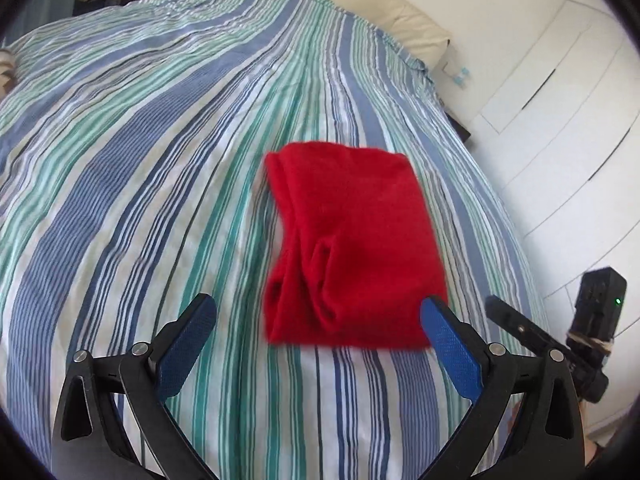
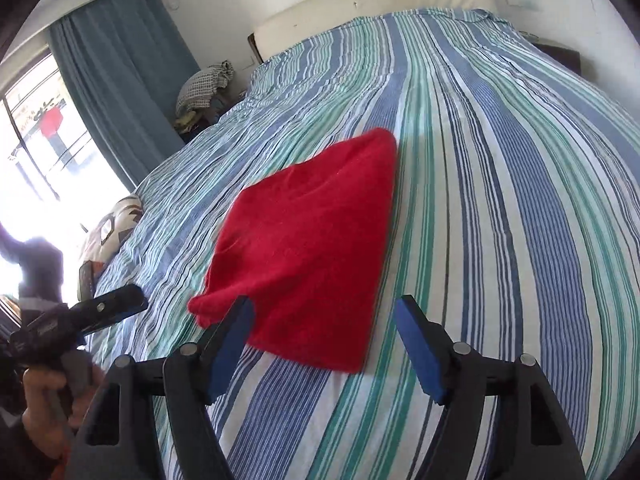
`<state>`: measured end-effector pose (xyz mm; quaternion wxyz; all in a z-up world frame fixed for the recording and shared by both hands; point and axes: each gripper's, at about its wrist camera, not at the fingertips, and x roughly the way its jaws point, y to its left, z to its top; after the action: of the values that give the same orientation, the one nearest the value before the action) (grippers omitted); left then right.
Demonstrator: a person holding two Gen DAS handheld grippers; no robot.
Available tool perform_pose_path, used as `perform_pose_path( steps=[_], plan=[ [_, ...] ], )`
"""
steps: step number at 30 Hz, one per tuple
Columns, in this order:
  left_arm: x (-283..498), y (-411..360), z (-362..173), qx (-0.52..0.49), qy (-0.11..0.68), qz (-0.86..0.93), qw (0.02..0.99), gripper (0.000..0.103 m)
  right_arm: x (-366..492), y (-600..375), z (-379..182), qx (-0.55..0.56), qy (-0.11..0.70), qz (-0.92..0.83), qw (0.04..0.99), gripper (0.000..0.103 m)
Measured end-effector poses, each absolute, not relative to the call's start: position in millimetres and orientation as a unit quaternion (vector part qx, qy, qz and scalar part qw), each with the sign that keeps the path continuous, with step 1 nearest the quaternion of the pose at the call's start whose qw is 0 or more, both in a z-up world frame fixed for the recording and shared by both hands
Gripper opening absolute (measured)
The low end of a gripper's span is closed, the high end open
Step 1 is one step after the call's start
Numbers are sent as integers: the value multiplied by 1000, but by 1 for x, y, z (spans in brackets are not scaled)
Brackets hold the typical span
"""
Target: Fold small clothes
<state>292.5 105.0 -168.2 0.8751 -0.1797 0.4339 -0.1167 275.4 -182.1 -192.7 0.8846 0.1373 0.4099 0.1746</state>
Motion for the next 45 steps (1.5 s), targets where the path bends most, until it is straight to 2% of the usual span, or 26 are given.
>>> perform_pose_path(
  steps=[4, 9, 11, 12, 13, 14, 15, 16, 18, 24, 26, 27, 28, 29, 30, 33, 37, 40, 45],
  plan=[
    [358, 100, -191, -163, 470, -89, 863, 101, 325, -197, -205, 177, 437, 196, 860, 77],
    [381, 87, -223, -180, 517, -111, 830, 102, 379, -184, -262, 255, 499, 230, 795, 76],
    [379, 81, -229, -160, 520, -104, 832, 101, 383, -163, -274, 258, 500, 249, 788, 71],
    [377, 78, -229, -149, 517, -102, 837, 99, 383, -151, -272, 232, 498, 238, 801, 60],
    [376, 74, -228, -138, 517, -101, 839, 74, 382, -143, -270, 210, 497, 224, 812, 47],
    [376, 70, -227, -133, 518, -106, 838, 62, 380, -136, -265, 192, 494, 208, 822, 44],
    [377, 66, -222, -139, 519, -120, 835, 31, 378, -130, -256, 170, 487, 197, 834, 38],
    [379, 63, -216, -140, 522, -120, 833, 23, 375, -123, -245, 144, 476, 192, 846, 35],
    [381, 56, -192, -134, 507, -126, 842, 21, 367, -113, -214, 97, 443, 189, 871, 32],
    [379, 43, -106, -116, 419, -167, 885, 23, 361, -128, -122, 94, 347, 192, 913, 32],
    [386, 39, -103, -109, 422, -156, 886, 35, 370, -140, -116, 113, 351, 183, 912, 33],
    [392, 36, -112, -100, 437, -144, 882, 51, 375, -145, -123, 123, 364, 176, 906, 40],
    [394, 34, -125, -82, 452, -122, 880, 63, 381, -149, -136, 132, 389, 168, 896, 50],
    [390, 35, -140, -56, 466, -91, 878, 64, 384, -154, -154, 133, 422, 154, 883, 58],
    [382, 39, -155, -34, 481, -64, 874, 64, 380, -161, -172, 127, 451, 130, 874, 72],
    [333, 58, -180, -14, 489, -53, 870, 65, 339, -190, -203, 120, 476, 98, 866, 73],
    [251, 71, -182, 25, 468, -12, 883, 87, 268, -213, -214, 88, 484, 75, 868, 87],
    [207, 69, -169, 30, 461, 0, 887, 97, 223, -219, -203, 66, 485, 59, 870, 91],
    [168, 64, -132, 34, 446, 50, 893, 99, 166, -216, -153, 56, 462, 55, 884, 95]
  ],
)
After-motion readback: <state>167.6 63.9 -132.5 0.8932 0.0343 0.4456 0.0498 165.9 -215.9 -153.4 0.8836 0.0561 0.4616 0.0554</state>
